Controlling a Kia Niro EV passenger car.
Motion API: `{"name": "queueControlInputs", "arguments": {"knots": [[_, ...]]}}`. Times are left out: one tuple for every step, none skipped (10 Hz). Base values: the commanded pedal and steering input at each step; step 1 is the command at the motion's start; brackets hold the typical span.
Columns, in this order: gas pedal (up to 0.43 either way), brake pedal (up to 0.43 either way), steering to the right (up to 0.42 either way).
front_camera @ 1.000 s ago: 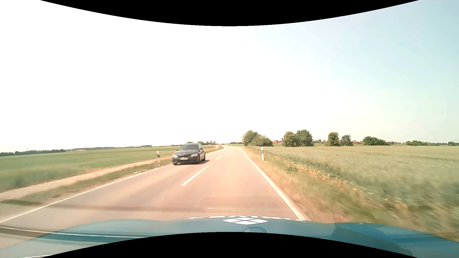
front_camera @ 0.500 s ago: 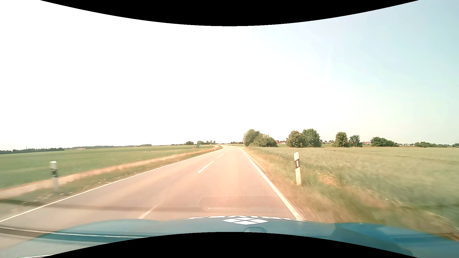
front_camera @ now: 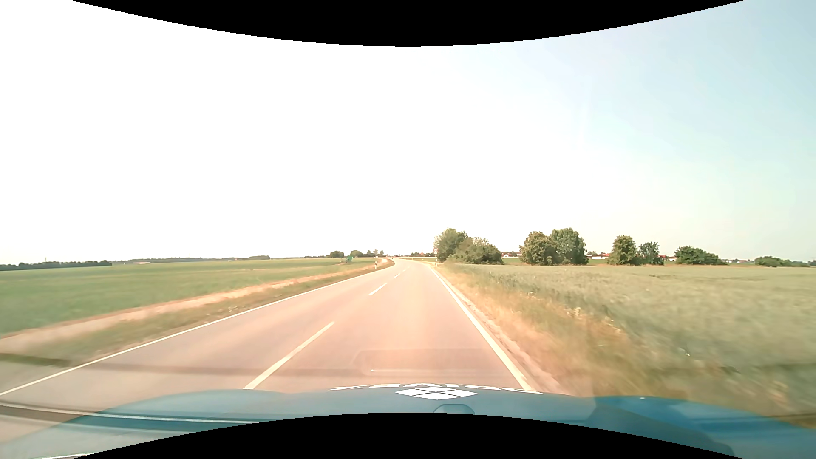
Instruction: Follow the waypoints while adhering to traffic rules and regulations
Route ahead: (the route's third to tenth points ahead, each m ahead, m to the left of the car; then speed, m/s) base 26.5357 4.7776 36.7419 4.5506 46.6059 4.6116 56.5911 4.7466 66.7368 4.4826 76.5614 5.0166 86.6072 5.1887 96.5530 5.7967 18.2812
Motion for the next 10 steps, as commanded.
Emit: {"name": "queueControlInputs", "arguments": {"knots": [[0.189,0.0,-0.003],[0.189,0.0,-0.003],[0.189,0.0,-0.002],[0.189,0.0,-0.002],[0.189,0.0,-0.001],[0.189,0.0,0.002],[0.189,0.0,0.002],[0.189,0.0,0.002],[0.189,0.0,0.003],[0.189,0.0,0.003]]}}
